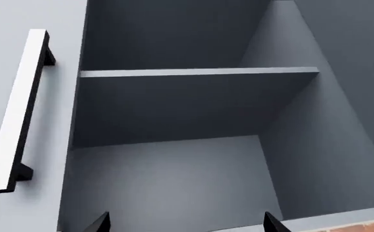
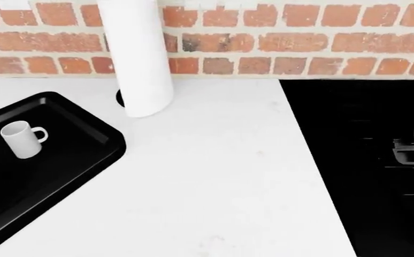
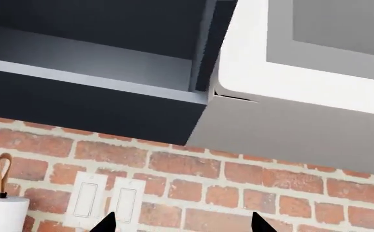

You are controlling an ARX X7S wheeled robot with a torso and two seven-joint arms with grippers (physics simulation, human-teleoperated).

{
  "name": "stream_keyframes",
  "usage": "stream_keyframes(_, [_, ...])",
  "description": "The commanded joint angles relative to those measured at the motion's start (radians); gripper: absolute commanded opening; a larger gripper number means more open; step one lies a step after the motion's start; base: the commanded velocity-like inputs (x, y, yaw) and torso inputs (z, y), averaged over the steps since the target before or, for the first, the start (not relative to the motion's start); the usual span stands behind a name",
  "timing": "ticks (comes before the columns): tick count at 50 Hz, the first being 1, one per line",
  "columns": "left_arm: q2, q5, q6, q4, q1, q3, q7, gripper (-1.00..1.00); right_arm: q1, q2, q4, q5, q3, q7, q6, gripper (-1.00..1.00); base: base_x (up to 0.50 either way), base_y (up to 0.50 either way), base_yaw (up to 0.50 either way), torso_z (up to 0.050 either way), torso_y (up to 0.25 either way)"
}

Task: Pick the kettle from the counter and place it on the tray. Then pick the mug from the cabinet and place it on the tray. Then close the cabinet doors.

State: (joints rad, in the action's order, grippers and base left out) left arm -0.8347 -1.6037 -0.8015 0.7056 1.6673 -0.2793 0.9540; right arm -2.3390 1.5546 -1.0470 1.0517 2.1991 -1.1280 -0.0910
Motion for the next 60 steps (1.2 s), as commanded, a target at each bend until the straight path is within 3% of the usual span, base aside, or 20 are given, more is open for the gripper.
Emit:
stream_keyframes(1, [-0.002, -0.001, 0.003, 0.000, -0.005, 0.001, 0.000, 1.00, 0.015, 0.013, 0.000, 0.013, -0.043, 0.007, 0.017, 1.00, 0.03, -0.50, 0.00, 0.000, 0.000])
stream_keyframes(11, [-0.006, 0.010, 0.008, -0.001, -0.018, 0.004, -0.008, 1.00, 0.009, 0.015, 0.000, 0.066, -0.143, -0.039, 0.106, 1.00, 0.03, -0.25, 0.00, 0.000, 0.000])
stream_keyframes(19, [-0.021, 0.004, 0.012, 0.001, -0.023, 0.014, -0.006, 1.00, -0.008, 0.016, 0.000, 0.354, -0.478, -0.114, 0.328, 1.00, 0.00, 0.00, 0.00, 0.000, 0.000])
stream_keyframes(25, [-0.037, -0.004, 0.018, 0.009, -0.033, 0.027, -0.010, 1.00, 0.001, 0.016, 0.096, 0.611, -0.702, -0.157, 0.345, 1.00, 0.00, 0.00, 0.00, 0.000, 0.000])
stream_keyframes(30, [-0.047, -0.005, 0.027, 0.011, -0.051, 0.037, -0.015, 1.00, 0.003, 0.011, 0.091, 0.659, -0.814, -0.153, 0.394, 1.00, 0.00, 0.00, 0.00, 0.000, 0.000])
stream_keyframes(34, [-0.053, 0.002, 0.033, 0.016, -0.065, 0.043, -0.005, 1.00, -0.002, -0.033, 0.122, 0.695, -0.955, -0.174, 0.486, 1.00, 0.00, 0.00, 0.00, 0.000, 0.000])
stream_keyframes(47, [-0.070, 0.008, 0.044, 0.025, -0.095, 0.057, -0.010, 1.00, 0.001, -0.206, 0.279, 0.766, -1.209, -0.095, 0.653, 1.00, 0.00, 0.00, 0.00, 0.000, 0.000])
stream_keyframes(55, [-0.081, 0.002, 0.057, 0.027, -0.111, 0.073, -0.009, 1.00, -0.010, -0.383, 0.401, 0.787, -1.436, -0.062, 0.898, 1.00, 0.00, 0.00, 0.00, 0.000, 0.000])
stream_keyframes(60, [-0.089, 0.000, 0.066, 0.027, -0.126, 0.084, -0.012, 1.00, -0.009, -0.486, 0.487, 0.730, -1.504, -0.009, 0.990, 1.00, 0.00, 0.00, 0.00, 0.000, 0.000])
